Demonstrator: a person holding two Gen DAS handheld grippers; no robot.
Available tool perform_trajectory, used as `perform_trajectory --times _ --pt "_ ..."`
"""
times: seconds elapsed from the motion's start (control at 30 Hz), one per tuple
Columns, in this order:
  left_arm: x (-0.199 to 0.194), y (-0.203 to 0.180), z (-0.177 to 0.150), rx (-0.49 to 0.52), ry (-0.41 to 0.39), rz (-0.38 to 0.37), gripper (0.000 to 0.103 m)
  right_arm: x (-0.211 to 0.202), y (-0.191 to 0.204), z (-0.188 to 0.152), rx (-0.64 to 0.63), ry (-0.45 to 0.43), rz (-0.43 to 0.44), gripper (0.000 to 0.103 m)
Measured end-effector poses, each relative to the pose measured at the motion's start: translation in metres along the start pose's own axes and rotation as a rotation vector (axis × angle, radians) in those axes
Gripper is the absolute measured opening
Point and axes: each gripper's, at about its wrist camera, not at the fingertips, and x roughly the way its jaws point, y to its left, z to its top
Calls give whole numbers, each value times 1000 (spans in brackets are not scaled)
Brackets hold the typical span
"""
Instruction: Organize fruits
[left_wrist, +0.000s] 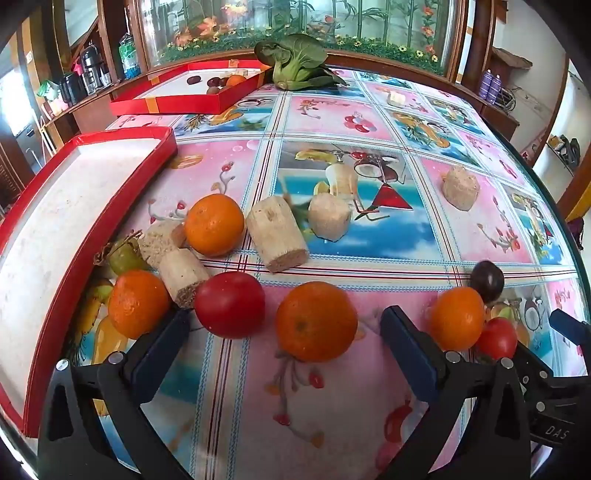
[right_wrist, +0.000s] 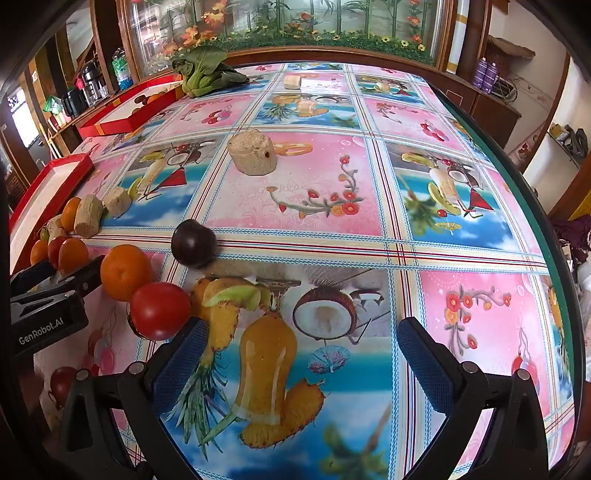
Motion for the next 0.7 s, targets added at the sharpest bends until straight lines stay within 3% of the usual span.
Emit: perform_trajectory --times 0.57,0.7 --pt "1 -2 3 -12 -7 -2 103 0 -1 -1 -1 -1 -2 103" --pt "-1 2 7 24 66 -22 103 0 0 -1 2 -1 -4 103"
